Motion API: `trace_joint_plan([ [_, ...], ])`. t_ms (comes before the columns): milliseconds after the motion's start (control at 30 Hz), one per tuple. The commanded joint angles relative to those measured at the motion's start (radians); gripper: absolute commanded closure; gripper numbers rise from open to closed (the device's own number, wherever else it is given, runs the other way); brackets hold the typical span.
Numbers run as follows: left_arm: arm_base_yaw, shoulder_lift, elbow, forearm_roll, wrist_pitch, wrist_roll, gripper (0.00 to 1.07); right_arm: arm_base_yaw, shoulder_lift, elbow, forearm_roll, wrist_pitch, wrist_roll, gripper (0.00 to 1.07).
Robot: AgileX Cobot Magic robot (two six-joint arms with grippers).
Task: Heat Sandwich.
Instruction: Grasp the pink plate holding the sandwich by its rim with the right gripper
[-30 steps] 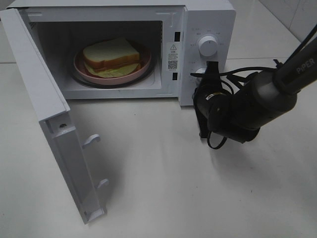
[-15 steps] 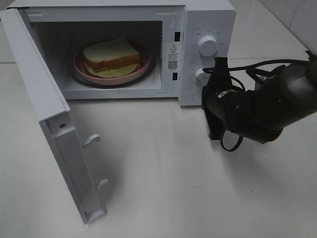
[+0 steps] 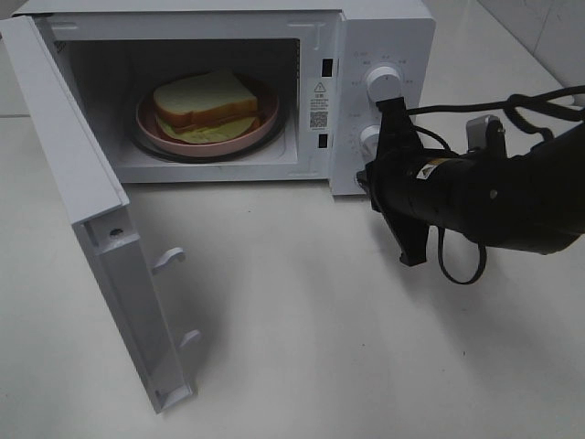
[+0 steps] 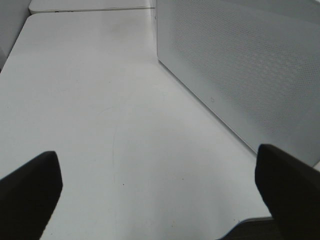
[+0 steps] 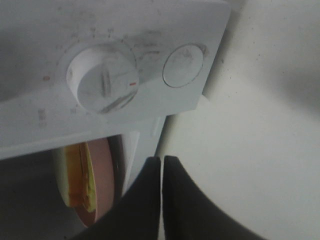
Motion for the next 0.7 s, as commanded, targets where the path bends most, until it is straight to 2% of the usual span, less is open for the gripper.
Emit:
trace_joint_plan([
  [33, -0.001, -0.016, 0.0, -0.007, -0.009, 0.002, 0.09, 0.001, -0.044, 0.002, -0.026, 0.1, -0.117, 1.05],
  [433, -0.001, -0.016, 0.0, -0.007, -0.009, 0.002, 0.09, -0.001, -0.168, 0.001, -0.03, 0.362, -0.562, 1.05],
  [567, -0.001, -0.016, 0.0, -0.007, -0.009, 0.002, 0.09, -0.002, -0.221, -0.021, -0.06, 0.543, -0.744, 1.04],
  [700, -0.001, -0.016, 0.0, -0.007, -0.009, 0.002, 0.09, -0.002, -0.228, -0.05, -0.092, 0.648, -0.809, 1.04],
])
